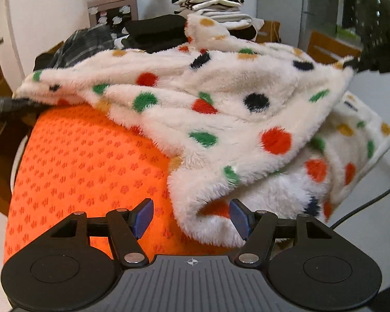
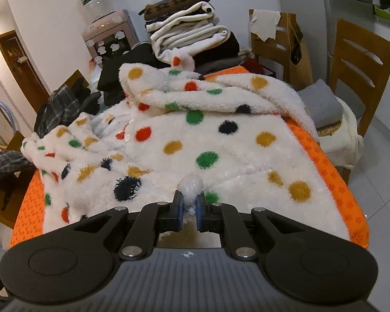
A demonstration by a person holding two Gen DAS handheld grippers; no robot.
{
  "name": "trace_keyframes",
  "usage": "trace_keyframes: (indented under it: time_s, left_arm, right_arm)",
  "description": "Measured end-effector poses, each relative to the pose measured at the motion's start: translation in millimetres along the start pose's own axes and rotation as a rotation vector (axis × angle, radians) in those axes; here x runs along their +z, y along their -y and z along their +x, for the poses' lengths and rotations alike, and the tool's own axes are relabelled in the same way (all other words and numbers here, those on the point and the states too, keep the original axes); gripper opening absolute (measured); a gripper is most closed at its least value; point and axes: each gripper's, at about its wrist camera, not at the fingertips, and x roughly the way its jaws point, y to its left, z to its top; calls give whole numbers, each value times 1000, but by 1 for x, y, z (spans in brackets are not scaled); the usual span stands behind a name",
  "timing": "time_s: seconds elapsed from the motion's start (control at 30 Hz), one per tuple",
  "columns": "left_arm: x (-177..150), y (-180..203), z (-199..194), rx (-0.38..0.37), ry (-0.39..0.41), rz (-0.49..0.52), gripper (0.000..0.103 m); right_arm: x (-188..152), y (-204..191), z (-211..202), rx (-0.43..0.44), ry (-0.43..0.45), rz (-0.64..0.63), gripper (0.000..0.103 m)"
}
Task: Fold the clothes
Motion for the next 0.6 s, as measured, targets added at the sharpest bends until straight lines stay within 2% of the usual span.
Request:
trace_keyframes:
  time_s: [0.17, 0.27, 0.33, 0.37, 0.5, 0.6]
  left_arm:
    - [5, 11, 22, 22, -19, 74, 67]
    - [9, 18, 25, 40, 17, 95, 66]
    - [12, 21, 25, 58, 45, 96, 54]
    - [13, 23, 24, 74, 64, 92, 44]
    - [17, 27, 19, 114, 105, 38, 44]
    - [22, 36, 20, 115, 120, 53, 47]
  right_arm:
    - [8, 6, 4, 7, -1, 9, 11]
    - [11, 6, 2, 11, 2, 16, 11]
    - [12, 6, 1, 14, 3, 21, 11]
    - [12, 6, 0, 16, 3, 23, 11]
    - [14, 7, -3, 28, 3, 29, 11]
    - [12, 5, -2, 36, -4, 26, 11]
